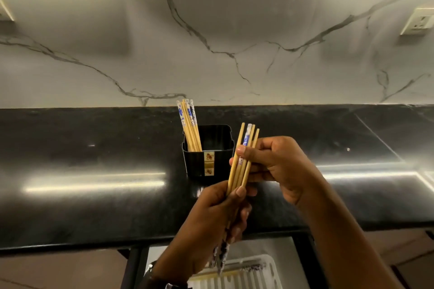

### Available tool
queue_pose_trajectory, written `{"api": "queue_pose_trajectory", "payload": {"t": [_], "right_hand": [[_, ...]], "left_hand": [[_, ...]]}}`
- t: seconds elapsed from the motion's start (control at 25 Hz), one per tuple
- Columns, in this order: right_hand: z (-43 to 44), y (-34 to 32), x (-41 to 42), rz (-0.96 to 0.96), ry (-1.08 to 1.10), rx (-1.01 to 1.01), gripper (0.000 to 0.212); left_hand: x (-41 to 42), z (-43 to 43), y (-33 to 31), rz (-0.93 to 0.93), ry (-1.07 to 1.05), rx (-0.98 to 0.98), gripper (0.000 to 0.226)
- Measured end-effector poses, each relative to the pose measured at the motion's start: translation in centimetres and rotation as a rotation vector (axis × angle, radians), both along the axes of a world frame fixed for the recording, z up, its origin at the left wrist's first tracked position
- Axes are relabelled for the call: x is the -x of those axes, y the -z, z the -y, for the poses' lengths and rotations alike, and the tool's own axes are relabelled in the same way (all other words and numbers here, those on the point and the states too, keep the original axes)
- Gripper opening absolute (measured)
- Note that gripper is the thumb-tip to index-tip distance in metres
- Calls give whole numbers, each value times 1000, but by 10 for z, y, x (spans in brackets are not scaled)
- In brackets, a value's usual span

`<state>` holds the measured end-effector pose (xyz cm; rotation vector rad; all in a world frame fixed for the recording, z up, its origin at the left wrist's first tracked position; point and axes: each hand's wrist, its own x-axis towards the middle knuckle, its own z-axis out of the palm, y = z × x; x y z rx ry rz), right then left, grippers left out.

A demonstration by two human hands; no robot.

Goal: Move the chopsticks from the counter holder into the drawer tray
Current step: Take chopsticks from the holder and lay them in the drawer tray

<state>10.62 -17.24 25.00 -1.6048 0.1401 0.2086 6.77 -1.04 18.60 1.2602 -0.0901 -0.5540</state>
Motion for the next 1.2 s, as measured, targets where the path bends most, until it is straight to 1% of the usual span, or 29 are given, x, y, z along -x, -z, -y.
{"api": "queue_pose_trajectory", "payload": {"t": [0.08,0.16,0.28,0.44,0.52,0.64,0.68,0.76,0.84,0.92,1.0,1.04,1.12,1.2], "right_hand": [[11,-1,8,-70,-13,56,23],[21,-4,16,-81,-9,105,22],[32,-14,27,-51,18,154,19],[41,-27,38,48,136,164,11],[44,-34,42,82,117,189,11],[46,-39,47,44,37,224,13],[46,-39,49,45,62,203,12],[50,-40,53,109,235,111,7],[55,-45,61,243,448,19,5],[56,-48,79,404,595,-70,10],[39,-37,105,532,669,-149,17],[25,-24,120,566,686,-156,17],[-8,14,149,569,707,-102,15],[-30,61,175,572,698,-2,16]], "left_hand": [[14,0,8,-83,31,24,32],[28,-1,11,-105,73,35,34],[45,-5,11,-100,144,25,33],[62,-7,8,-81,173,-12,33],[67,-7,6,-69,169,-20,36],[70,-9,4,-45,152,-34,38],[71,-10,4,-46,144,-25,37],[73,-14,6,-68,117,6,34],[72,-20,12,-114,38,21,32],[71,-21,16,-169,-93,59,37],[70,-14,15,-233,-232,196,38],[68,-9,12,-270,-292,288,34],[64,3,2,-339,-408,441,28],[58,12,-5,-367,-501,530,29]]}}
